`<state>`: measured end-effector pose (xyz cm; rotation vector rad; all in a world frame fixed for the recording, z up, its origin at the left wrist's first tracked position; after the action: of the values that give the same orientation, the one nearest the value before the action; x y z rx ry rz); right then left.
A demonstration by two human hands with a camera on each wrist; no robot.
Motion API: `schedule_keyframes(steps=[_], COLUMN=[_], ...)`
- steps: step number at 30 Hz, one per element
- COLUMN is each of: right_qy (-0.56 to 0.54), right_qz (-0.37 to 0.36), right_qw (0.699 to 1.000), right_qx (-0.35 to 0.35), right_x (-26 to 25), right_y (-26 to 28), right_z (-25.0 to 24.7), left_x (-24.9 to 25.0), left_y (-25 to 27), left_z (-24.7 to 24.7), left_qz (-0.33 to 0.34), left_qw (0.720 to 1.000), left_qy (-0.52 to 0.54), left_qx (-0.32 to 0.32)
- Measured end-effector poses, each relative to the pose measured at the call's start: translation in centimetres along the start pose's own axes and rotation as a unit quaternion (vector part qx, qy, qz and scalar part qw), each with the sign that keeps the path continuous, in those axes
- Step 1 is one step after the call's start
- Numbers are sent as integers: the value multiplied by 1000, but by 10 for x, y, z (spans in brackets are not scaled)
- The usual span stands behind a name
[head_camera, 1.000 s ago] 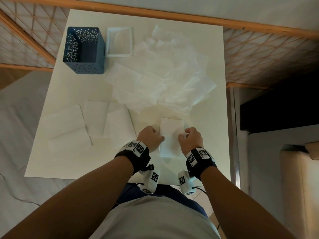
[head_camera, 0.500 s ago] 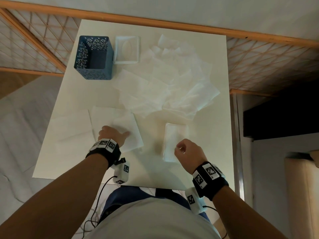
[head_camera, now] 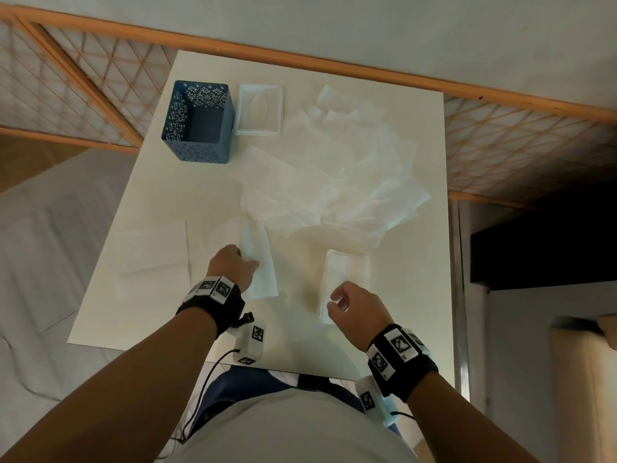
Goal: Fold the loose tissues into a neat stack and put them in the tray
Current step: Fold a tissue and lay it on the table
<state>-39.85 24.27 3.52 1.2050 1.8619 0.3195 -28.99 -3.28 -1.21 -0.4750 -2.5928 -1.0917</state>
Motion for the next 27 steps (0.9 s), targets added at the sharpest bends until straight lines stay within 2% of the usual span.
schedule_keyframes(steps=[4,9,12,15,18,19,21,22,25,27], right_qy=[-7,-48,-134,-284,-425,-458,-510,-531,-583,-593], right_qz=[-16,-66,-48,-20,22,33,43,42,-4,-45], right_qw=[1000,996,990,958,904,886,854,840,803,796], right_qx=[-8,-20,-21,-29,-53,-65,-95,-108,-120,-109], right_x=[-15,-44,-54,-62,-69,-70,-76,-79,-86,-88], right_y=[-5,-13,-20,-23,-21,-21,-20,-19,-15,-11], right_z=[-1,-1,-5,-11,-13,-13,-13,-13,-22,-30], left_x=[11,30,46,56,61,63,65,66,67,63], left_y=[20,52,76,96,112,115,119,119,119,116], left_z=[-10,-26,-39,-51,-54,-53,-50,-49,-44,-42], left_qz=[53,119,170,191,165,139,79,62,43,23], left_qw=[998,989,978,963,930,908,847,827,821,823], left_qy=[43,85,119,187,311,371,495,524,524,525], left_qx=[14,-1,-13,-41,-107,-134,-177,-192,-222,-216])
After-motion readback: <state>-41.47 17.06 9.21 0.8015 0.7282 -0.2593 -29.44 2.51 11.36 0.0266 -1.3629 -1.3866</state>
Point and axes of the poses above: each hand's wrist, its own y-axis away from the middle knuckle, its own z-axis out of the palm, x = y × z, the point moved 7 cm from there along -y, towards the middle knuckle, and after that the axes turned 2 degrees about -x, right-handed, at the moved point
